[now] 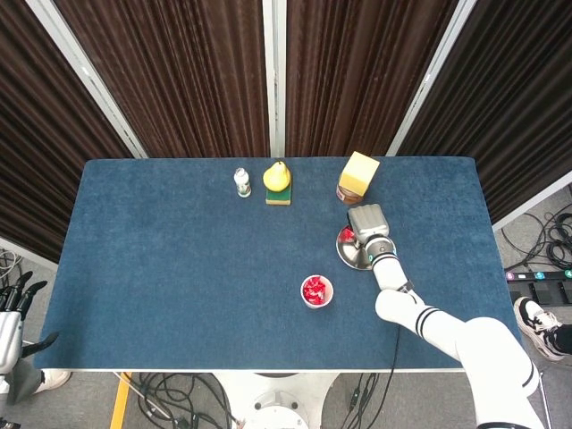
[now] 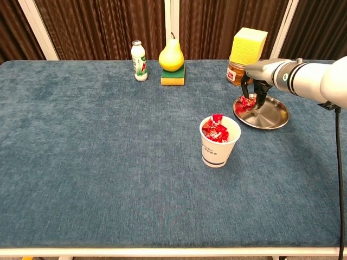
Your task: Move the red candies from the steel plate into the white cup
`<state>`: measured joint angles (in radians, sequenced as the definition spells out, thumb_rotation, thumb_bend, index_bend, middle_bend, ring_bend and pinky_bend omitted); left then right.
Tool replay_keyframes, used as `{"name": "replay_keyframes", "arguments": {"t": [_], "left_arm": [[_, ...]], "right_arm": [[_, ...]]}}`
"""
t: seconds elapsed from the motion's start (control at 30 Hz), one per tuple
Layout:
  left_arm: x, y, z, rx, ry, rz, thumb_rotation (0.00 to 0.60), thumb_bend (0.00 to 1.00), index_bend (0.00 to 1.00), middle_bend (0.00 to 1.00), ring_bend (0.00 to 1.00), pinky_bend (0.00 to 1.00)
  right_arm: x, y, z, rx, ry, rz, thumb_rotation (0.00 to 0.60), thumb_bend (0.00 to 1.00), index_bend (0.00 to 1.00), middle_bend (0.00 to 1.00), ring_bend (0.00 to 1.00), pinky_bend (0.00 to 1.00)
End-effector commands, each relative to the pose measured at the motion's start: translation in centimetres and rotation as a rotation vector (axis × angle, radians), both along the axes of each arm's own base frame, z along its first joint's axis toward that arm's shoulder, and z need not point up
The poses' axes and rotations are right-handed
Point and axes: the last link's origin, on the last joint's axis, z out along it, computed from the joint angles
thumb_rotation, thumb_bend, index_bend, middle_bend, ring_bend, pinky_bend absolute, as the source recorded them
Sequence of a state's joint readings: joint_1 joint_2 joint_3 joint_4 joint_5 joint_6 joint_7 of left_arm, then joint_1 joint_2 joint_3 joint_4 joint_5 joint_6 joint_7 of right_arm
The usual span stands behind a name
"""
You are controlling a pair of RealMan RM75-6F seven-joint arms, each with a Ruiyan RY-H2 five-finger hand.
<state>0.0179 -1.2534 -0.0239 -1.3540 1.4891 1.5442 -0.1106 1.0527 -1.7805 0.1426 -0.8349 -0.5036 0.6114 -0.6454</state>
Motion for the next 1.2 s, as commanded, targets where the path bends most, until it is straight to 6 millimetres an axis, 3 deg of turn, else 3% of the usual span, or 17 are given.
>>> {"name": "replay_keyframes", "arguments": {"t": [0.03, 0.4, 0.6, 0.83, 0.93, 1.07, 1.2], "left_arm": [[0.0, 0.0, 0.0, 0.001, 0.000, 0.002, 0.600, 0.10, 0.23, 0.16, 0.18, 0.16], [-0.2, -0.2, 0.0, 0.002, -0.006, 0.008, 0.600, 0.10, 0.23, 0.16, 0.18, 0.16], [-0.2, -0.1, 0.0, 0.001, -0.007, 0.009, 0.600, 0.10, 0.23, 0.16, 0.18, 0.16], [-0.2, -0.1, 0.2, 0.004, -0.004, 0.010, 0.600, 0.10, 0.23, 0.16, 0.18, 0.16], [-0.1, 0.0, 0.1, 0.002, -0.003, 0.004, 0.600, 0.10, 0.23, 0.16, 0.18, 0.16], [0.2, 0.2, 0.1, 0.002, -0.002, -0.006, 0.600, 0.10, 0.23, 0.16, 0.18, 0.16], [0.5, 0.2, 0.2, 0.005, 0.001, -0.015, 0.600, 0.10, 0.23, 0.16, 0.18, 0.16]], "right_arm": [[0.0, 0.0, -0.1, 0.002, 0.003, -0.002, 0.600, 0.20, 0.50, 0.95, 0.97, 1.00], [0.2, -0.2, -0.8, 0.010, 0.014, -0.008, 0.600, 0.24, 0.52, 0.95, 0.97, 1.00], [0.3, -0.2, -0.9, 0.015, 0.012, -0.009, 0.600, 0.32, 0.56, 0.95, 0.97, 1.00], [1.3, 0.5, 1.6, -0.001, -0.069, 0.037, 0.600, 0.37, 0.58, 0.95, 0.98, 1.00], [2.6, 2.0, 3.7, 0.000, -0.139, 0.095, 0.600, 0.37, 0.59, 0.95, 0.98, 1.00], [5.0, 5.8, 6.3, 0.047, -0.247, 0.199, 0.600, 0.37, 0.59, 0.95, 0.98, 1.00], [6.6, 9.4, 7.7, 0.111, -0.323, 0.286, 0.600, 0.37, 0.59, 0.95, 0.98, 1.00]]}}
